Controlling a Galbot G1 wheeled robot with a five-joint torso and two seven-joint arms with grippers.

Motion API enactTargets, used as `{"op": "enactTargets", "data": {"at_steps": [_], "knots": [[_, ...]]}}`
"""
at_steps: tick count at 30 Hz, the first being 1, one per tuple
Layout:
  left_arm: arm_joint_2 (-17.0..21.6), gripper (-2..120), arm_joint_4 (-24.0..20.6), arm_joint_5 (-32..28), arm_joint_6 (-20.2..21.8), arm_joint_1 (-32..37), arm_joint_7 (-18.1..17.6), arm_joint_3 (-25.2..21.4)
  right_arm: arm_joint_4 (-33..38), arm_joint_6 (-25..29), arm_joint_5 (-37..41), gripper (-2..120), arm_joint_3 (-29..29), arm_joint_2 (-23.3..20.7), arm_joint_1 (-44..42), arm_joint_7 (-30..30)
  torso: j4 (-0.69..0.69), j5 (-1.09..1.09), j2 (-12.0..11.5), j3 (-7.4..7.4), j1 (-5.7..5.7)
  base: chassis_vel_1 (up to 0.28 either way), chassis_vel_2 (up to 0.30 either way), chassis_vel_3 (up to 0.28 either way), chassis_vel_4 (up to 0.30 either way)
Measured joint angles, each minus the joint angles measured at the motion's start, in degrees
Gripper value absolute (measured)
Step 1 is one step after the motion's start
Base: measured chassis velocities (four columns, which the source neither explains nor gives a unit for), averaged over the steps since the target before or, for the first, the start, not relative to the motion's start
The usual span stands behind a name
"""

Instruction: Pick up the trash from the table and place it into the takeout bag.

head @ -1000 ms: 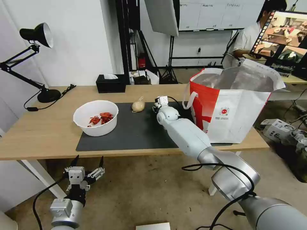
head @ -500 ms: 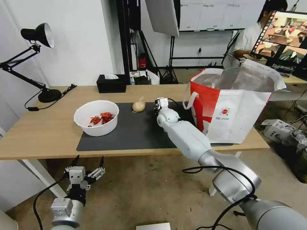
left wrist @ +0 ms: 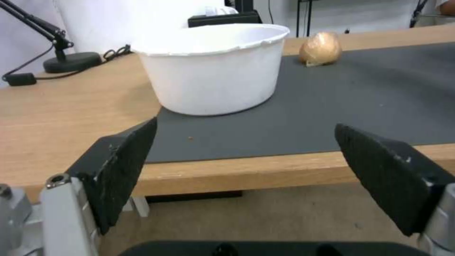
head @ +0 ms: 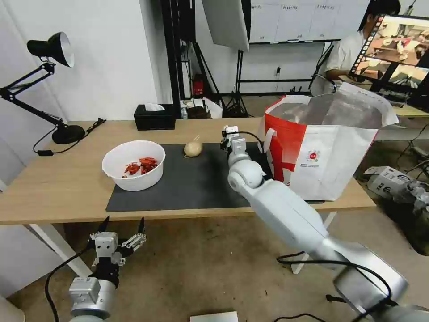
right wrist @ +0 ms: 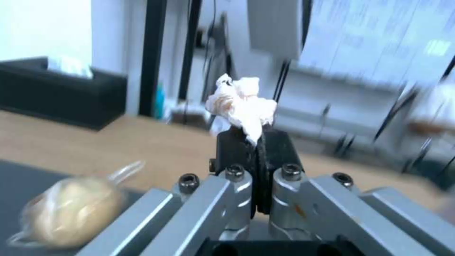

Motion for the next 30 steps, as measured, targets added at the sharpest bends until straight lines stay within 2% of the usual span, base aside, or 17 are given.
{"op": "enactTargets", "data": {"at_steps": [3, 12, 15, 18, 27, 30], "knots": [[-0.1, 100, -0.2, 0.0, 0.0, 0.3, 0.0, 0.0, 3.8, 1.4, -10.2, 0, 2.6, -2.1, -1.5, -0.7, -0.01, 0.0, 0.0, 0.0, 0.01, 0.0, 0.0, 0.0, 0.0], [-0.2, 100, -0.4, 0.3, 0.0, 1.0, -0.1, -0.3, 9.4, 1.5, -13.0, 0, 8.3, -3.6, -3.1, 4.8, 0.0, 0.0, 0.0, 0.0, 0.0, 0.0, 0.0, 0.0, 0.0], [-0.3, 100, -0.5, 0.4, 0.0, 1.0, -0.1, -0.3, 11.2, -0.7, -13.4, 0, 10.1, -4.4, -3.3, 7.9, 0.01, 0.0, 0.0, 0.0, 0.0, 0.0, 0.0, 0.0, 0.0], [-0.4, 100, -0.6, 0.5, 0.0, 1.1, -0.1, -0.4, 14.1, -6.2, -9.8, 0, 12.8, -5.8, -3.7, 14.8, 0.0, 0.0, 0.0, 0.0, 0.0, 0.0, 0.0, 0.0, 0.0], [-0.4, 100, -0.6, 0.5, 0.1, 1.0, -0.1, -0.2, 16.8, -10.6, 1.0, 0, 14.5, -8.6, -3.9, 19.4, 0.0, 0.0, 0.0, 0.0, 0.0, 0.0, 0.0, 0.0, 0.0], [-0.4, 100, -0.7, 0.5, 0.1, 1.0, -0.1, -0.1, 18.6, -13.1, 8.2, 11, 14.5, -9.8, -4.0, 22.4, 0.0, 0.0, 0.0, 0.0, 0.0, 0.0, 0.0, 0.0, 0.0]]}}
